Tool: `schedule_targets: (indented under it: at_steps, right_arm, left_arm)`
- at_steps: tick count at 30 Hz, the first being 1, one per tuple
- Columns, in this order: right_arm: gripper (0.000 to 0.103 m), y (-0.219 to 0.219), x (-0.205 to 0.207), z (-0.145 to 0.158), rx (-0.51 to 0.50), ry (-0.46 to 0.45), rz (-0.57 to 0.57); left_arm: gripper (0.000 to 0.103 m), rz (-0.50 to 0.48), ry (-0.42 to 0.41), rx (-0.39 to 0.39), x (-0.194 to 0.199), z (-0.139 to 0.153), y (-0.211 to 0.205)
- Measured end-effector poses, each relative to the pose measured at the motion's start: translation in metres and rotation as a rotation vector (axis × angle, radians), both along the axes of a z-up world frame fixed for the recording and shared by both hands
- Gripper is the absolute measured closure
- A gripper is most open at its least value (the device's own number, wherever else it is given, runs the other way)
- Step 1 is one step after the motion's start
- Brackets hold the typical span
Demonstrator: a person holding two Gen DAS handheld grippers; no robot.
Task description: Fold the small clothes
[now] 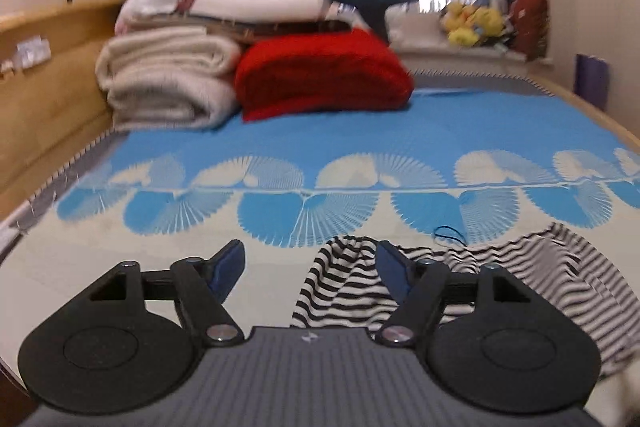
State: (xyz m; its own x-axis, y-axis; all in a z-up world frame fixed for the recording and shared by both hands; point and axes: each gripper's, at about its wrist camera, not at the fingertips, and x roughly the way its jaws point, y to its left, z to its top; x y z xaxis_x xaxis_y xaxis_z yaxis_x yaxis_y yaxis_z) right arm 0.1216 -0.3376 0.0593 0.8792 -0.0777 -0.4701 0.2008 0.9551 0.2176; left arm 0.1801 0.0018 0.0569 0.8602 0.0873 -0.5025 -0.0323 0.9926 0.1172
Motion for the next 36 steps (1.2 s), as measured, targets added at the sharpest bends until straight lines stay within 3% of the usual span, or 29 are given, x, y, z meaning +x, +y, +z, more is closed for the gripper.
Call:
schedule_targets:
  at_steps: [3, 7, 10, 13, 15, 17, 19, 30, 36]
  right_arm:
    - [0.024, 0.001, -0.019, -0.010, -0.021, 0.000, 0.017]
    - [0.024, 0.008, -0.027, -0.024, -0.087, 0.074, 0.041]
    - [0.024, 0.018, -0.028, -0.033, -0.208, 0.112, 0.054]
    - [0.024, 0.014, -0.024, -0.041, -0.204, 0.168, 0.033]
    - [0.024, 0.010, -0.023, -0.044, -0.171, 0.190, 0.006]
    - [0.024, 0.005, -0.022, -0.045, -0.137, 0.203, -0.006]
    - [0.024, 0.003, -0.021, -0.047, -0.113, 0.214, -0.012]
    - [0.024, 0.016, -0.015, -0.052, -0.157, 0.230, 0.037]
    - [0.024, 0.016, -0.013, -0.051, -0.157, 0.235, 0.036]
  left_arm:
    - [0.023, -0.048, 0.011, 0.027, -0.024, -0.017, -0.009]
    - [0.023, -0.069, 0.063, 0.035, -0.040, -0.051, -0.015]
    - [0.023, -0.007, 0.126, -0.056, -0.032, -0.059, -0.001]
    - [0.024, 0.041, 0.167, -0.138, -0.020, -0.063, 0.017]
    - [0.032, 0.081, 0.231, -0.220, -0.012, -0.071, 0.032]
    - [0.049, 0.114, 0.281, -0.280, -0.006, -0.078, 0.043]
    - [0.055, 0.151, 0.330, -0.322, 0.000, -0.086, 0.052]
    - [0.056, 0.328, 0.549, -0.532, 0.017, -0.133, 0.092]
    - [0.056, 0.388, 0.587, -0.538, 0.023, -0.151, 0.095]
